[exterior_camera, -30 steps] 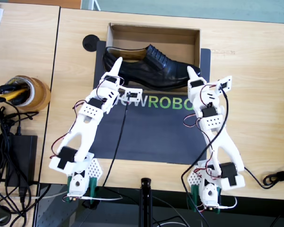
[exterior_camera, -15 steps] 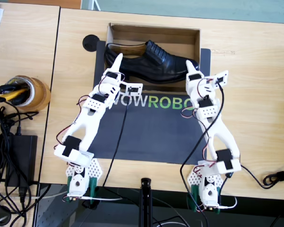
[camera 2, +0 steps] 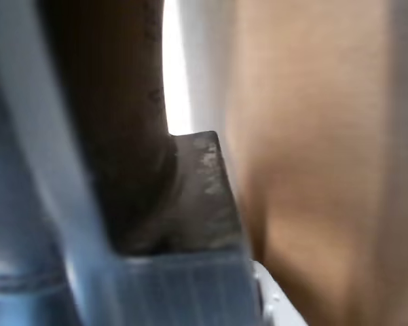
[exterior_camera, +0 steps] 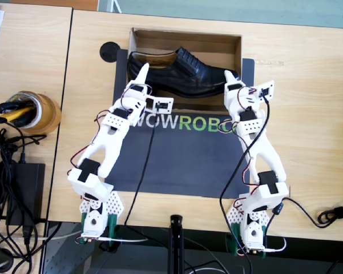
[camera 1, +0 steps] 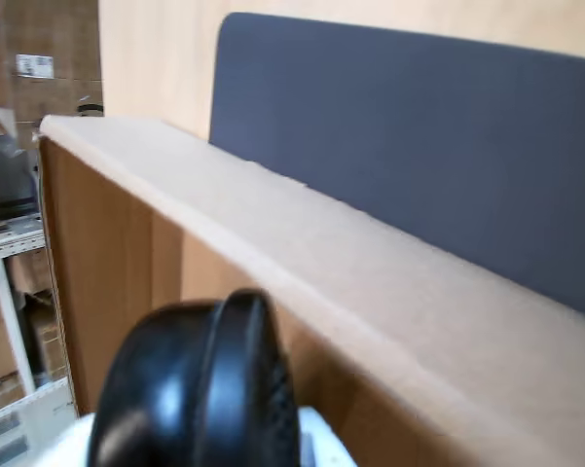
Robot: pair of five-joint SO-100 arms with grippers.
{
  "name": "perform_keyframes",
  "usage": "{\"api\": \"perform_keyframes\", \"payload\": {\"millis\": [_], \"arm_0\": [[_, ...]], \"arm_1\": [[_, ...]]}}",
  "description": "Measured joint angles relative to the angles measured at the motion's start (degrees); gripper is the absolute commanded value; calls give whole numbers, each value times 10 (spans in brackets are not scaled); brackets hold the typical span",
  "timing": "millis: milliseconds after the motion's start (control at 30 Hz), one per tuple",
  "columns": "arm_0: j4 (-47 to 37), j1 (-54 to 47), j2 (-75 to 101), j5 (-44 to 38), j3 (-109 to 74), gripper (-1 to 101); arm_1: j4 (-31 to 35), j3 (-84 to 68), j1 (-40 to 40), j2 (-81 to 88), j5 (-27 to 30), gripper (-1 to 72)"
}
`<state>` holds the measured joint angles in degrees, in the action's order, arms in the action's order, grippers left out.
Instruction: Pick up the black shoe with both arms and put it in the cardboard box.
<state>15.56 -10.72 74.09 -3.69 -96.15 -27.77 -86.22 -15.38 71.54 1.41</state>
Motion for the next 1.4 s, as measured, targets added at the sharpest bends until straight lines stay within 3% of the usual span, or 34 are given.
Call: {"api": "perform_keyframes", "payload": {"millis": [233,633,933,1033,1067,1167,1400], "arm_0": [[96,11,0,-29,45,697],[171,11,-1,-38,115,709],[249,-4,100,-40,163,708],[276,0,127,-40,163,706],[286,2,137,-40,163,702],[316,-1,159,-37,163,437],[375,13,247,-25,163,138]], "arm_1": [[-54,9,7,0,0,566],[-134,45,-9,40,3,606],[-200,76,-14,102,3,605],[-218,78,-19,125,0,537],[-227,78,-18,132,1,480],[-254,78,-12,163,3,318],[-290,73,-1,239,-4,81]]}}
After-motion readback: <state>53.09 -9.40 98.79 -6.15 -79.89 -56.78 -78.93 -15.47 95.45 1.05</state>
